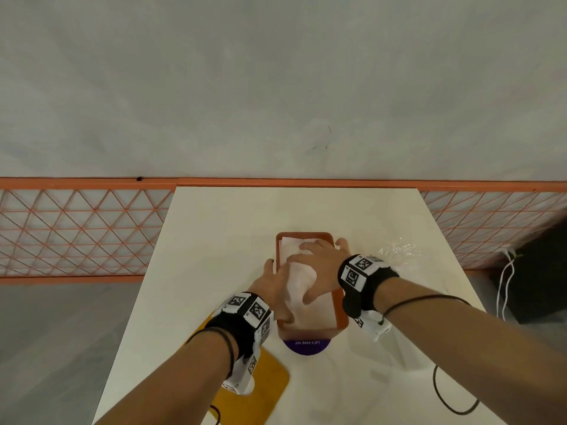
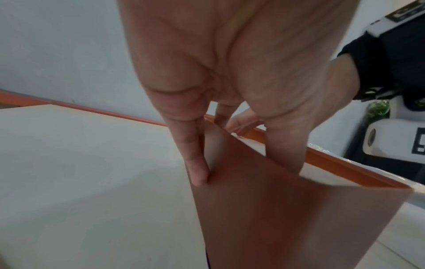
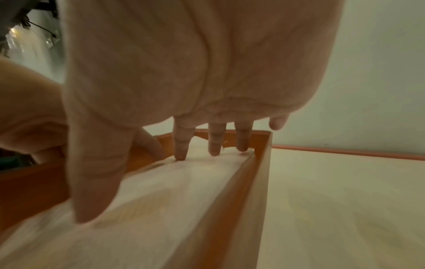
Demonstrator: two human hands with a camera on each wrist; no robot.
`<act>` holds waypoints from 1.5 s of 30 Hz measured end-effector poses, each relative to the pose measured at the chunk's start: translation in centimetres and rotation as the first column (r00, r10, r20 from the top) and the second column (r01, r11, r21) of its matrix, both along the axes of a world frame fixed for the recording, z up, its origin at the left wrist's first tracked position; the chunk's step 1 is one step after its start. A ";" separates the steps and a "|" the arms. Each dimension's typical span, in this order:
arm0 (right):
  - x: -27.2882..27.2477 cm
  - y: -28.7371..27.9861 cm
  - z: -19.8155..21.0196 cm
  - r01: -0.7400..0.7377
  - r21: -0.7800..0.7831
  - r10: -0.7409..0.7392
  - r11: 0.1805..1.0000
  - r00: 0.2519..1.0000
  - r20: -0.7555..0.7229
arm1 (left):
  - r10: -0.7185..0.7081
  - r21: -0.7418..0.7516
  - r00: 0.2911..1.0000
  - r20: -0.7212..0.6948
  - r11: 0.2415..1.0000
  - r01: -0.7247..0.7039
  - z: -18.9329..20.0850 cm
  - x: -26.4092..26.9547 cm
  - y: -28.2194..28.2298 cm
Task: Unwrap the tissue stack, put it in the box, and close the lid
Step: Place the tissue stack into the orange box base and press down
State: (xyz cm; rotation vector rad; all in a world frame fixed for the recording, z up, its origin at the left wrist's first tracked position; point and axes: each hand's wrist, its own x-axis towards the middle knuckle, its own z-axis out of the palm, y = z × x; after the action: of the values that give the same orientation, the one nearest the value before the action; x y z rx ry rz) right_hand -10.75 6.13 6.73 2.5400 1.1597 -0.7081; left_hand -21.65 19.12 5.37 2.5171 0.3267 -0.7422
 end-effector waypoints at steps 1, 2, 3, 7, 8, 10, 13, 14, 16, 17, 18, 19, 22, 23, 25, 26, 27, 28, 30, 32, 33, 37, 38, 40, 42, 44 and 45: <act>0.1 -0.1 0.0 -0.003 -0.003 0.003 1.000 1.000 -0.007 | -0.009 0.011 1.000 -0.013 1.000 0.009 -0.2 0.0 0.1; 0.1 -0.3 -0.1 -0.006 -0.012 0.006 1.000 1.000 -0.023 | -0.018 0.021 1.000 -0.025 1.000 0.019 -0.4 0.1 0.1; 0.1 -0.4 -0.3 -0.008 -0.020 0.007 1.000 0.999 -0.039 | -0.025 0.022 0.999 -0.030 0.999 0.025 -0.5 0.1 0.1; 0.1 -0.7 -0.2 0.001 -0.028 -0.003 1.000 0.998 -0.071 | -0.026 0.004 1.000 0.003 1.000 0.026 -0.8 0.2 0.0; 0.1 -0.8 0.0 0.009 -0.024 -0.010 1.000 0.997 -0.072 | -0.010 -0.011 1.000 0.013 1.000 0.010 -0.8 0.2 0.1; 0.1 -1.4 0.4 0.035 0.005 -0.034 0.999 0.997 -0.064 | 0.036 -0.050 0.998 0.043 0.998 -0.034 -0.9 0.3 0.3; -0.4 -2.4 0.9 0.052 0.029 -0.051 0.998 0.998 -0.039 | 0.055 -0.070 0.997 0.058 0.996 -0.050 -0.7 0.6 0.8; -0.6 -2.7 1.0 0.049 0.020 -0.049 0.999 0.998 -0.034 | 0.049 -0.066 0.998 0.051 0.997 -0.045 -0.7 0.6 0.9; -1.2 -3.1 0.8 0.046 0.003 -0.046 0.999 0.998 -0.032 | 0.029 -0.052 0.999 0.039 0.998 -0.027 -0.5 0.8 1.0; -1.5 -3.2 0.6 0.045 -0.004 -0.045 0.999 0.998 -0.032 | 0.015 -0.040 0.999 0.028 0.999 -0.014 -0.4 0.8 1.0; -1.6 -3.2 0.5 0.043 -0.010 -0.043 0.999 0.999 -0.031 | 0.002 -0.025 1.000 0.008 1.000 -0.002 -0.4 0.9 0.9; -1.8 -3.2 0.4 0.043 -0.014 -0.043 0.999 0.999 -0.030 | -0.010 -0.006 1.000 -0.018 1.000 0.010 -0.4 0.9 0.8; -1.9 -3.1 0.4 0.036 -0.029 -0.037 0.999 0.999 -0.031 | -0.031 0.051 0.998 -0.057 0.998 0.034 -0.5 1.0 0.4; -1.9 -3.0 0.4 0.032 -0.031 -0.033 0.999 0.999 -0.030 | -0.031 0.061 0.998 -0.062 0.998 0.034 -0.5 1.0 0.4; -1.8 -2.8 0.2 0.026 -0.021 -0.027 0.999 0.999 -0.023 | -0.024 0.068 0.997 -0.070 0.997 0.028 -0.5 1.1 0.4; -1.7 -2.8 0.1 0.024 -0.018 -0.024 1.000 1.000 -0.019 | -0.022 0.069 0.997 -0.072 0.997 0.027 -0.4 1.1 0.5; -1.7 -2.7 0.2 0.023 -0.024 -0.024 0.999 1.000 -0.019 | -0.023 0.071 0.997 -0.071 0.997 0.028 -0.2 1.0 0.5; -1.7 -2.7 0.4 0.026 -0.037 -0.027 0.999 0.999 -0.026 | -0.023 0.071 0.998 -0.063 0.997 0.027 0.0 1.0 0.5; -1.7 -2.7 0.9 0.053 -0.044 -0.055 0.998 0.997 -0.048 | -0.001 0.037 1.000 -0.022 0.999 0.001 0.7 0.7 0.6; -1.8 -2.5 1.8 0.088 0.022 -0.087 0.996 0.995 -0.055 | 0.064 -0.035 0.995 0.079 0.998 -0.061 1.5 0.2 0.7; -2.0 -2.5 2.4 0.104 0.088 -0.101 0.991 0.994 -0.045 | 0.098 -0.061 0.984 0.151 0.994 -0.090 2.0 -0.2 0.8; -3.3 -1.9 4.9 0.221 0.483 -0.218 0.847 0.974 -0.065 | 0.253 -0.150 0.862 0.439 0.967 -0.208 4.1 -2.4 1.6; -4.1 -1.6 5.5 0.255 0.562 -0.249 0.787 0.964 -0.089 | 0.299 -0.176 0.822 0.485 0.954 -0.243 4.6 -3.1 1.8; -5.9 -0.9 6.4 0.253 0.650 -0.243 0.717 0.964 -0.108 | 0.403 -0.236 0.754 0.519 0.915 -0.327 5.2 -4.7 2.1; -8.0 -0.1 6.6 0.221 0.696 -0.182 0.683 0.975 -0.131 | 0.489 -0.289 0.718 0.496 0.872 -0.394 5.2 -6.7 2.4; -10.1 0.8 5.9 0.217 0.712 -0.134 0.668 0.976 -0.172 | 0.534 -0.309 0.713 0.454 0.845 -0.437 4.6 -8.8 2.8; -11.2 1.3 5.2 0.213 0.711 -0.116 0.670 0.976 -0.183 | 0.551 -0.309 0.722 0.419 0.834 -0.458 4.2 -9.9 2.9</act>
State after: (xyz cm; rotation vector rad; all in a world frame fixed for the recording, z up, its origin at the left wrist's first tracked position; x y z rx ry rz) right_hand -21.99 7.44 11.90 3.3430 1.4974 -0.4970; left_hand -31.59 22.05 9.52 2.1720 0.6902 0.0988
